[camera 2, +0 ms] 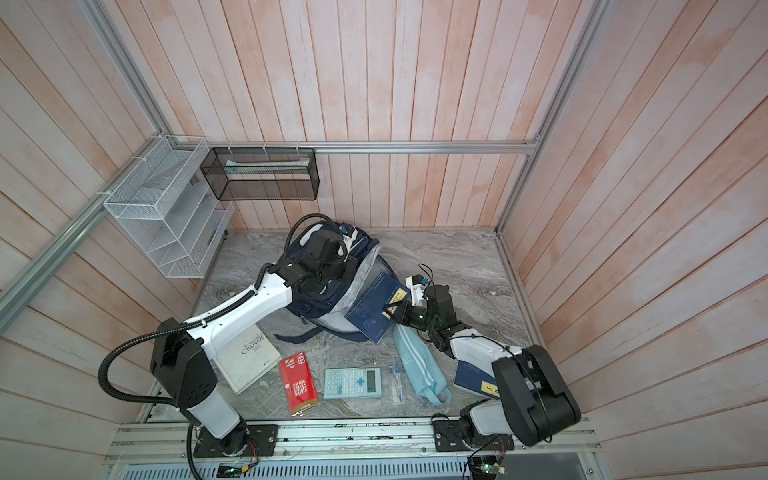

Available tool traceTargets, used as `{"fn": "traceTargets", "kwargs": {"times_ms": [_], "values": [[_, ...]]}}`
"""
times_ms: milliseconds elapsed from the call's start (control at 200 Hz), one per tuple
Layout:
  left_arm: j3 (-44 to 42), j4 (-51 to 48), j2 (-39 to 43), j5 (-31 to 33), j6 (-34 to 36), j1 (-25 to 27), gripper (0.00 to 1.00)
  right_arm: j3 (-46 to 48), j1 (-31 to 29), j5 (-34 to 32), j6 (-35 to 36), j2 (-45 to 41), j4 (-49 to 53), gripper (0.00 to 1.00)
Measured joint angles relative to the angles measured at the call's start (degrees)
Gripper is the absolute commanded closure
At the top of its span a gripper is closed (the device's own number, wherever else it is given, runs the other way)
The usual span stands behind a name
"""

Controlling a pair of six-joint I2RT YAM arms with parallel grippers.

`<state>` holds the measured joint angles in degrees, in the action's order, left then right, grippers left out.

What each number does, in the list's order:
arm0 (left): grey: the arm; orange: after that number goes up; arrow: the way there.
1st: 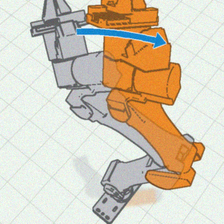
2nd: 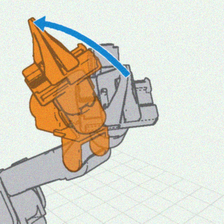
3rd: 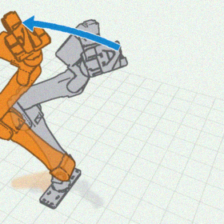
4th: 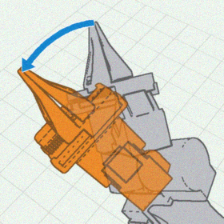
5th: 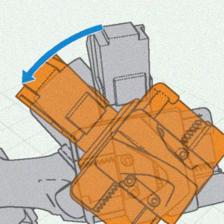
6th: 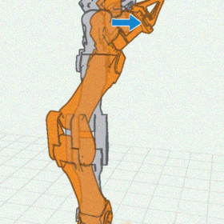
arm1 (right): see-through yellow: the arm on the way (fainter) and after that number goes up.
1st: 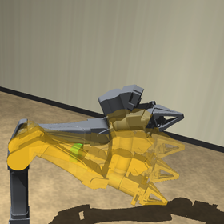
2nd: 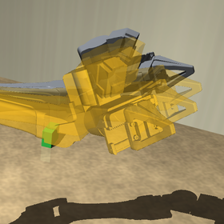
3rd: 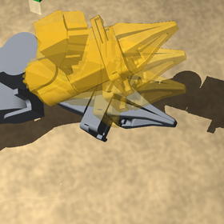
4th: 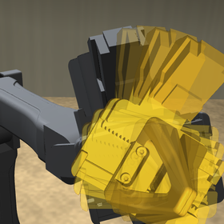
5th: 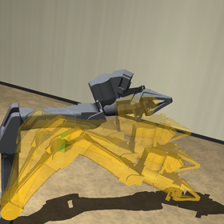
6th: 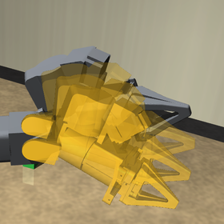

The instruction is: Pack the student bag

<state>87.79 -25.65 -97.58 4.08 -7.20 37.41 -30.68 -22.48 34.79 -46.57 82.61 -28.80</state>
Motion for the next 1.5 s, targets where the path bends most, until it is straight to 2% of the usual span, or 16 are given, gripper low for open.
{"fn": "traceTargets", "kwargs": {"times_ms": [135, 440, 520, 575, 635, 685, 810, 985, 1100, 1245, 1360, 1440, 1460, 1465, 1480, 1500], "values": [[0.9, -1.7, 0.0, -4.0, -0.9, -0.8, 1.00, -6.1, -1.4, -0.5, -2.2, 10.2, -3.8, 1.00], [0.9, -1.3, 0.1, -12.9, -3.9, -4.8, 1.00, -33.4, -7.0, -6.2, -10.0, 36.9, -13.2, 1.00], [0.9, -0.5, 0.3, -14.4, -4.7, -6.1, 1.00, -40.5, -8.5, -7.9, -11.9, 43.1, -13.1, 0.69], [0.9, -0.5, 0.3, -14.8, -5.1, -6.4, 1.00, -44.7, -9.3, -8.1, -13.2, 46.4, -12.7, 0.53], [0.5, -0.2, 0.3, -15.3, -5.4, -6.5, 1.00, -46.5, -9.9, -8.6, -14.0, 47.8, -12.0, 0.40], [-0.6, 0.8, 0.6, -15.7, -5.8, -6.8, 1.00, -46.0, -10.1, -8.6, -13.6, 47.3, -11.1, 0.35], [-4.8, 3.6, 1.4, -16.1, -7.0, -7.8, 1.00, -39.7, -9.5, -9.7, -12.4, 41.6, -8.5, 0.27], [-8.2, 6.8, 1.4, -17.1, -8.6, -9.0, 1.00, -30.8, -6.9, -10.3, -7.8, 28.9, -2.4, 0.26], [-9.2, 8.5, 1.4, -17.2, -9.4, -9.1, 1.00, -24.2, -5.4, -10.1, -4.4, 20.8, -0.2, 0.32], [-11.0, 10.1, 1.4, -15.3, -9.6, -7.3, 1.00, -11.2, -2.8, -9.6, -1.2, 6.3, 6.8, 0.26], [-13.7, 11.9, 1.6, -14.3, -9.7, -5.8, 0.85, -9.9, -0.8, -13.7, 4.5, -5.7, 21.8, 0.22], [-15.9, 13.4, 1.8, -14.5, -10.6, -5.5, 0.83, -8.7, 2.1, -15.9, 6.1, -15.1, 29.2, 0.20], [-16.4, 13.7, 1.9, -14.5, -10.9, -5.4, 0.83, -8.1, 2.9, -16.3, 6.4, -17.2, 30.3, 0.17], [-16.4, 13.7, 2.0, -14.5, -10.9, -5.4, 0.82, -7.8, 3.4, -16.4, 6.3, -18.2, 30.8, 0.09], [-16.7, 14.0, 2.0, -14.5, -11.0, -5.4, 0.80, -7.2, 4.3, -16.9, 6.3, -19.9, 31.5, 0.04], [-16.9, 14.3, 2.1, -14.5, -11.1, -5.3, 0.75, -6.3, 5.6, -17.4, 5.9, -22.7, 32.7, 0.02]]}}
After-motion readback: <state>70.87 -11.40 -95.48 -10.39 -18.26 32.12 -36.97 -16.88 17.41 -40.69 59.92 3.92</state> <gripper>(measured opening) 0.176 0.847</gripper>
